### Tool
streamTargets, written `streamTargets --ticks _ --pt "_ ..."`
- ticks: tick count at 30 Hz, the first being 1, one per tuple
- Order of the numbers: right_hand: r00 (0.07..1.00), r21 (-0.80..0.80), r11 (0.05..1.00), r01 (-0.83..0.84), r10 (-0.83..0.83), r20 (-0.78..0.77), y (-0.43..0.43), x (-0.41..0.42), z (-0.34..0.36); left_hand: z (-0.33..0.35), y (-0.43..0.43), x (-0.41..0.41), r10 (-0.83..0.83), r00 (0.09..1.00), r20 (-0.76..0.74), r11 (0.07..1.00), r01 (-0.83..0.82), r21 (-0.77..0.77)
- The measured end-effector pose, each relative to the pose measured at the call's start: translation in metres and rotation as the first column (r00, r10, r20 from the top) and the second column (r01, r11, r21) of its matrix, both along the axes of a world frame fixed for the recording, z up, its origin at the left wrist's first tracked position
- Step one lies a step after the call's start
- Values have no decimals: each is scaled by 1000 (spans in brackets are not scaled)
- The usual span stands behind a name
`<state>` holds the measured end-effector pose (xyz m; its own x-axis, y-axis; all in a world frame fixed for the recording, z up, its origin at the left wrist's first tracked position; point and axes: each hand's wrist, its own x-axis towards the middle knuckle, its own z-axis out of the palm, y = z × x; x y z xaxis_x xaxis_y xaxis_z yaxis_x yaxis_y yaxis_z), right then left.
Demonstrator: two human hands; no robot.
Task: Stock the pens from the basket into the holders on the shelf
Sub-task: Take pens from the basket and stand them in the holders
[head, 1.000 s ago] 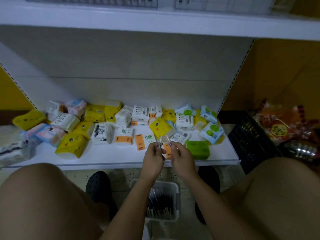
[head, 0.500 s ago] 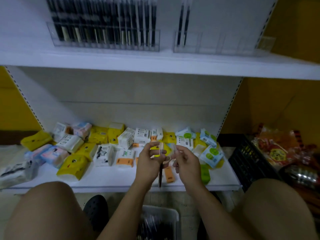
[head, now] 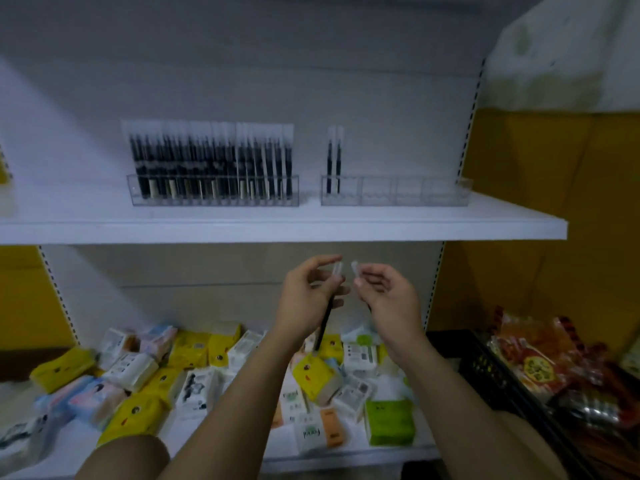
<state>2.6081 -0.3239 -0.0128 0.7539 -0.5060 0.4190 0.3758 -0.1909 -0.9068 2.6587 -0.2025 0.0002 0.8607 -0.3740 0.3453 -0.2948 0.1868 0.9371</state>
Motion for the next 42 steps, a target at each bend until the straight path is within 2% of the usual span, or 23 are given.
streamTargets --ticks 5,10,13,24,31,36,42 --pt "998 -87 996 20 -15 58 -12 -4 45 53 -1 5 27 992 125 1000 -26 -7" --pt "994 -268 961 62 -36 103 -20 0 89 100 -4 12 24 977 214 998 -35 49" --pt "991 -324 943 81 -42 124 -25 8 109 121 -6 21 50 960 276 996 -69 61" --pt "981 -338 940 55 13 195 -44 61 181 189 -19 76 154 903 402 983 -182 33" --pt "963 -318 941 117 -28 270 -60 115 222 219 -42 118 340 771 538 926 -374 -49" --pt "954 -306 941 148 -54 295 -66 151 230 222 -56 140 364 675 642 902 -428 -61" --pt "962 -281 952 123 -45 270 -77 177 219 214 -69 161 377 661 649 890 -452 -56"
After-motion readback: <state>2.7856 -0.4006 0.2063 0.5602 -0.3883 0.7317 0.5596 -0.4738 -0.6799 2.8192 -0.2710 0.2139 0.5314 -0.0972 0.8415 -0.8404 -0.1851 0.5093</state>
